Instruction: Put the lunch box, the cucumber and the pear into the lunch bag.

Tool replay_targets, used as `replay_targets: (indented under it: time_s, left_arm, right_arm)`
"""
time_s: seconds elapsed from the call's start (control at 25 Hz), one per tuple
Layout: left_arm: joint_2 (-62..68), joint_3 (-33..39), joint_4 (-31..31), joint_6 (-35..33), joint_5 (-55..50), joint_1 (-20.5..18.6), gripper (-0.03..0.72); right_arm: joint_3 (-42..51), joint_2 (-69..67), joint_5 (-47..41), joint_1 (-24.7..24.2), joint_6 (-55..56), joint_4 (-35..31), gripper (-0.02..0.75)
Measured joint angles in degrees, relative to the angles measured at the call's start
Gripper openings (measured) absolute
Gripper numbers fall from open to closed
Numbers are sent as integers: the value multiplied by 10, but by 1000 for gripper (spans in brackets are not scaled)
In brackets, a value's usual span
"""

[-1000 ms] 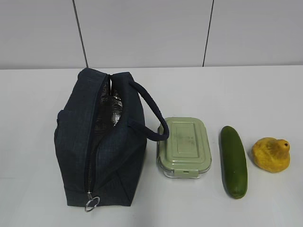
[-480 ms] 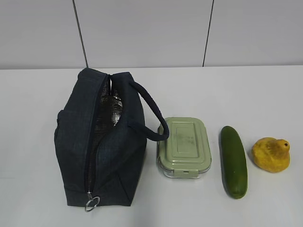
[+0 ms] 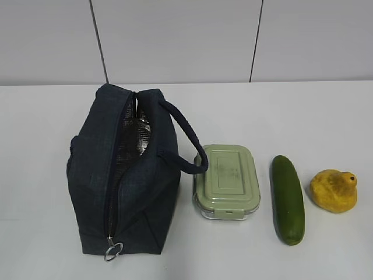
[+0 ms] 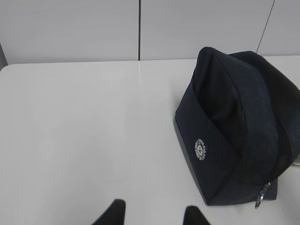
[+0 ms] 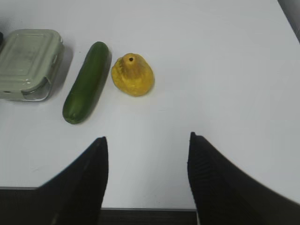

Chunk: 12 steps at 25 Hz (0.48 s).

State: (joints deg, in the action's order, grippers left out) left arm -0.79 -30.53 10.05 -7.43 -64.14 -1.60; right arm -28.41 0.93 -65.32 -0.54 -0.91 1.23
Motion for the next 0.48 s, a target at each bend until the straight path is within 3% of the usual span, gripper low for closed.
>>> replay_targets:
  time_s: [0.24, 0.48]
  left_arm:
    - [1, 0, 42, 0, 10, 15, 241]
    - [74, -31, 18, 0, -8, 70, 241]
  right_arm:
    - [0, 0, 0, 0, 4, -55, 430]
    - [-17, -17, -11, 0, 19, -80, 430]
